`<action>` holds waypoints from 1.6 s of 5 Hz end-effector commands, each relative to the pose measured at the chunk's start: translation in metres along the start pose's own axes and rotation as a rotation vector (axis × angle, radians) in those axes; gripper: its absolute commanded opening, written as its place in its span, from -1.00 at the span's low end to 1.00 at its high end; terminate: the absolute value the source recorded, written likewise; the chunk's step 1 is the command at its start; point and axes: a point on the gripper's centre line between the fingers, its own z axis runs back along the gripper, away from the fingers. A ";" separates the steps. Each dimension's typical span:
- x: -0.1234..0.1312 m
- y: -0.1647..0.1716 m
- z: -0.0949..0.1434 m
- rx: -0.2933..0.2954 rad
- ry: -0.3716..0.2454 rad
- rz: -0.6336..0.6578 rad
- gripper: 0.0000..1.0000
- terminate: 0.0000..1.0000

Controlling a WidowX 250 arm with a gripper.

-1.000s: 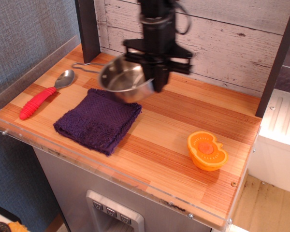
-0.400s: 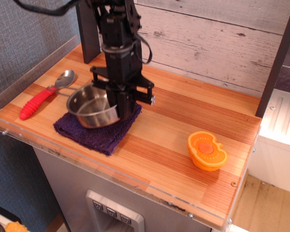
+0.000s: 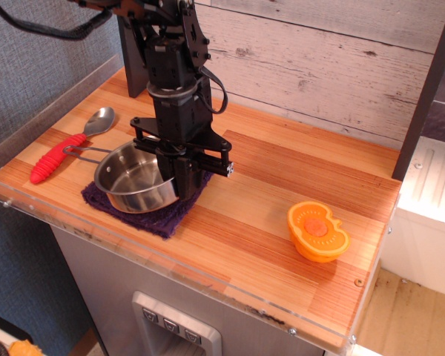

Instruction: Put the silver pot on the purple rag.

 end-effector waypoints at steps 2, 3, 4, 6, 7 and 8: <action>0.011 0.006 0.002 0.004 -0.017 0.023 1.00 -1.00; 0.012 0.002 0.003 -0.011 -0.023 0.014 1.00 -1.00; 0.012 -0.004 0.008 -0.012 -0.034 -0.016 1.00 -1.00; 0.015 -0.030 0.047 0.080 -0.126 -0.117 1.00 -1.00; 0.015 -0.035 0.056 0.086 -0.146 -0.093 1.00 -1.00; 0.015 -0.034 0.058 0.078 -0.155 -0.076 1.00 -1.00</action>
